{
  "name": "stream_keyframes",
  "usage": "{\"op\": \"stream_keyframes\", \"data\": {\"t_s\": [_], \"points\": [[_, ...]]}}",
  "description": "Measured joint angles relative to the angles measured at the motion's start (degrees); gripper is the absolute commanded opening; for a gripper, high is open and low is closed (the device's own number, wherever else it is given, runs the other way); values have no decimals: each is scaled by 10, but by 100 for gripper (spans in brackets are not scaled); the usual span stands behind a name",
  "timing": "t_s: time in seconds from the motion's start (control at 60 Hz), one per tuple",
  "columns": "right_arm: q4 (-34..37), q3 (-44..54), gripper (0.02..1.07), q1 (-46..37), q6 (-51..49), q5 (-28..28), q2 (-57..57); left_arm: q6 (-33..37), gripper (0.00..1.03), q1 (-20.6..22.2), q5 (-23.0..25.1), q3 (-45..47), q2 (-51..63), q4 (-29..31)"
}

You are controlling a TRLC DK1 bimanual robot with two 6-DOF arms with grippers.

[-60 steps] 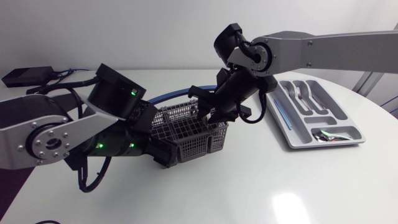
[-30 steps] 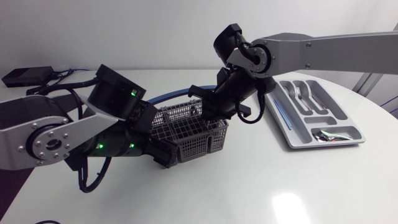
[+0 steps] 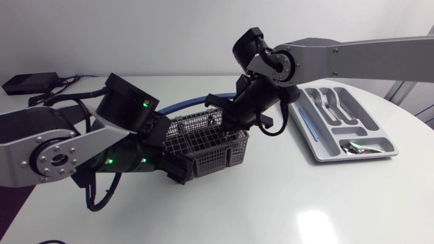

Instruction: Unload the cutlery basket into the drawer organizer.

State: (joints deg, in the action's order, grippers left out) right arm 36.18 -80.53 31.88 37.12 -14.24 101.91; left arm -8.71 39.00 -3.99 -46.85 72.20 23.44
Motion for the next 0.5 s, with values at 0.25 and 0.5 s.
{"op": "stream_keyframes", "data": {"t_s": [0.25, 0.5], "points": [[0, 8, 8, -1, 0, -24, -15, 0, 97, 0, 0, 1, 0, 0], [0, 12, 8, -5, -3, -41, -59, 0, 97, 0, 0, 3, 0, -2]]}}
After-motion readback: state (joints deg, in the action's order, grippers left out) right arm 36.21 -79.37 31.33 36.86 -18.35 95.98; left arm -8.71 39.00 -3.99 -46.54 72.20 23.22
